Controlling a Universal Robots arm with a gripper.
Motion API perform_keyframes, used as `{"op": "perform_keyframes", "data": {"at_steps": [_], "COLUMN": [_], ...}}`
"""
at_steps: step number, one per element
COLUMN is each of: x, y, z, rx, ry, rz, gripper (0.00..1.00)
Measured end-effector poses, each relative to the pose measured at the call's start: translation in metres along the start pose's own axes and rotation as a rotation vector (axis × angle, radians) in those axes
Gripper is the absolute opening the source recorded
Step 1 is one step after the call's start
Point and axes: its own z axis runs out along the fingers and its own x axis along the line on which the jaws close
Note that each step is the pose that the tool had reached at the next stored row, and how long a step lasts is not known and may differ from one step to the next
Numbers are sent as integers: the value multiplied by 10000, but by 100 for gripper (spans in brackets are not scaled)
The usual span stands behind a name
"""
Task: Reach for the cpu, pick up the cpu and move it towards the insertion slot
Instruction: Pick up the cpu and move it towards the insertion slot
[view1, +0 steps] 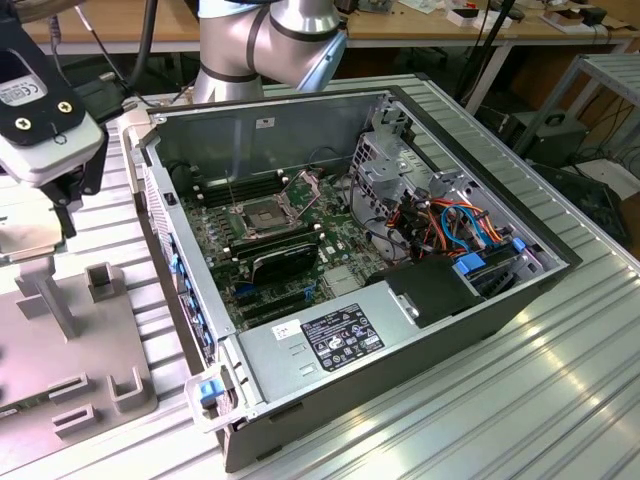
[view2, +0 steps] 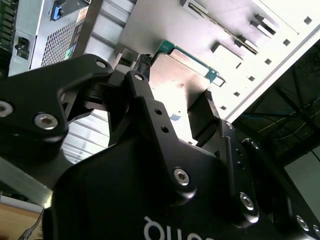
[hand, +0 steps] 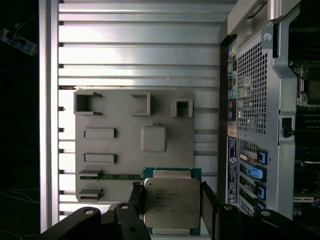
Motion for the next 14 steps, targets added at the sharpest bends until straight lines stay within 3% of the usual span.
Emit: {"op": "perform_keyframes", "data": {"at_steps": [14], "x": [-169], "y": [-2], "z": [-2], "rx": [-1], "ry": [1], "rz": [0], "gripper": [55]}}
